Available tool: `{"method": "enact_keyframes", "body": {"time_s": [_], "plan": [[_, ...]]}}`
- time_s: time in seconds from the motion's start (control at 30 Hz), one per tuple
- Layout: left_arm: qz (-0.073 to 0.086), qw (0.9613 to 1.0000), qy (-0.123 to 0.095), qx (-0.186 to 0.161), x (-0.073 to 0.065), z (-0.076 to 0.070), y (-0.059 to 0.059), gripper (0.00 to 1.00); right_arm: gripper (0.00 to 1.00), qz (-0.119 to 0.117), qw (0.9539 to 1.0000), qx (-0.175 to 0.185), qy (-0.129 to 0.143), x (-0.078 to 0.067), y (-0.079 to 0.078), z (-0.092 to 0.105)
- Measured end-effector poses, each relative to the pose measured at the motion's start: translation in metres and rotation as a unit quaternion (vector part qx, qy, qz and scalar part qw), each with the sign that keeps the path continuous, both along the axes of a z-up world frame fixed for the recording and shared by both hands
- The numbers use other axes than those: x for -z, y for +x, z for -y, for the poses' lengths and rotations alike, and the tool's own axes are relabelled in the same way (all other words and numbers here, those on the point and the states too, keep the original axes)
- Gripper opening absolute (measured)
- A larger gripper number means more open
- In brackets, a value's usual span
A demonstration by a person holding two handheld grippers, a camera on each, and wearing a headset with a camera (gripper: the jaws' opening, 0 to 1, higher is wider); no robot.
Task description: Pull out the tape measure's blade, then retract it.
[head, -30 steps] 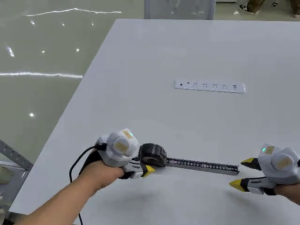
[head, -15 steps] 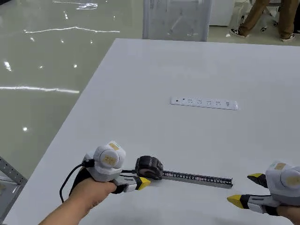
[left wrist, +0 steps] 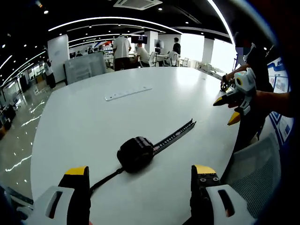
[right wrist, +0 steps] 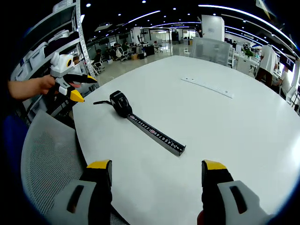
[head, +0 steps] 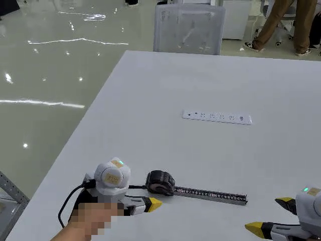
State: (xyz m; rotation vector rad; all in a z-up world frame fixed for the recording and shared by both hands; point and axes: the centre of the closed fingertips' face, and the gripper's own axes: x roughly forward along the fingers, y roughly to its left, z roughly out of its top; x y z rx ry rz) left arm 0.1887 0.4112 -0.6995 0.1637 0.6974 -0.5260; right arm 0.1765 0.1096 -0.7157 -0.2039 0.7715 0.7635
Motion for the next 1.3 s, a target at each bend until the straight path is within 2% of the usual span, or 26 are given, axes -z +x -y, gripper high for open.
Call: {"method": "enact_keyframes", "body": {"time_s": [0.27,0.43,0.57,0.87,1.23,1.3], "plan": [[0.000,0.9999,-0.009,-0.015,-0.008,-0.008,-0.019,0.90,0.81,0.010,0.9994,0.033,0.010,-0.022,-0.016,0.003],[-0.003,0.9997,-0.012,-0.020,-0.011,-0.016,-0.032,0.91,0.84,0.005,0.9989,0.044,0.014,-0.030,-0.031,0.003],[-0.008,0.9991,-0.033,-0.026,-0.015,-0.017,-0.041,0.92,0.86,0.005,0.9983,0.055,0.019,-0.035,-0.040,0.004],[-0.008,0.9986,-0.041,-0.032,-0.024,-0.021,-0.063,0.93,0.91,0.010,0.9979,0.061,0.021,-0.054,-0.060,0.001],[-0.009,0.9986,-0.038,-0.035,-0.035,-0.027,-0.093,0.97,0.96,0.027,0.9975,0.060,0.027,-0.077,-0.071,-0.002],[-0.011,0.9980,-0.046,-0.043,-0.037,-0.030,-0.098,0.97,0.96,0.030,0.9974,0.059,0.029,-0.080,-0.073,-0.003]]}}
